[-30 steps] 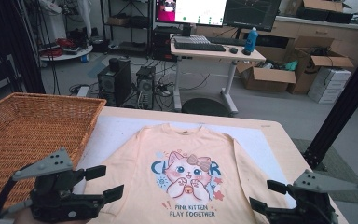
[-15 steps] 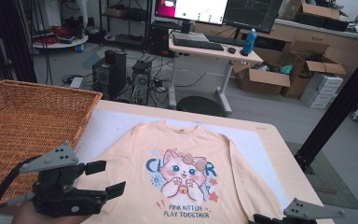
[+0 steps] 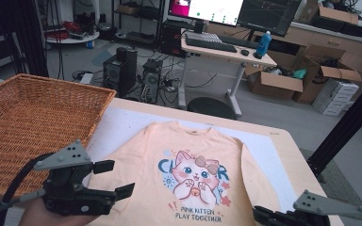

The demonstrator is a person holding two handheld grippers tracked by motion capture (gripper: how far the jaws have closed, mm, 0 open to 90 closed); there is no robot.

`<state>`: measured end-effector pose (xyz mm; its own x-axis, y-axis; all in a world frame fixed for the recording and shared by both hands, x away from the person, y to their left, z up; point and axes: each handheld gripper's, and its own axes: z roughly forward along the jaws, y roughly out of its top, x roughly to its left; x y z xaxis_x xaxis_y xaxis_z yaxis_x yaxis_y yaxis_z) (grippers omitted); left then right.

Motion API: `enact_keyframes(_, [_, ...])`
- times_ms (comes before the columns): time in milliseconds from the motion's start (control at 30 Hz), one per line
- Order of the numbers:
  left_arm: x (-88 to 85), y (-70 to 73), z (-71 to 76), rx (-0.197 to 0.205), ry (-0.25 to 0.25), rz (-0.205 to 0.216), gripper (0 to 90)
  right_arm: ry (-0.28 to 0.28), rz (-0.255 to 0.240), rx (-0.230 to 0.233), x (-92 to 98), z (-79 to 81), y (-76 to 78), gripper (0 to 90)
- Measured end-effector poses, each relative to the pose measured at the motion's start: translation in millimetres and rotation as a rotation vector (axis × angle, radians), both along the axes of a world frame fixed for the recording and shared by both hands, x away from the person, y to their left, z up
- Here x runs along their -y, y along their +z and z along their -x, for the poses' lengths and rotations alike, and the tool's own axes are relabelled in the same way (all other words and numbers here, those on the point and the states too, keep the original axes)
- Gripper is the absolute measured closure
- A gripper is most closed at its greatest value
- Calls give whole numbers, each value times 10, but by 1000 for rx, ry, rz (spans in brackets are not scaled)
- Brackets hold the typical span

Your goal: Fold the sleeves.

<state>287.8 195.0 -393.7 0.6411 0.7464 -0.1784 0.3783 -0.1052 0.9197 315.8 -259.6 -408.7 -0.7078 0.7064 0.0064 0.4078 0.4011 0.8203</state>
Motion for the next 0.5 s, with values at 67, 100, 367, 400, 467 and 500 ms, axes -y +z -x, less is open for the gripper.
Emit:
enact_keyframes(67, [-15,-1,18,-1,1,-2,180,36,15,6,-163,13,38,837])
enact_keyframes(100, [-23,-5,32,-1,4,-1,180,57,21,4,-247,21,43,837])
enact_keyframes(367, [-46,-41,84,-12,1,-13,181,170,57,-40,-760,65,-164,797])
enact_keyframes(400, [-46,-55,86,-18,0,-14,180,181,57,-44,-795,69,-194,705])
enact_keyframes(467, [-38,-79,88,-27,-1,-17,181,191,54,-54,-840,69,-213,606])
enact_keyframes(500, [-33,-94,88,-32,-2,-21,181,196,50,-48,-840,73,-204,595])
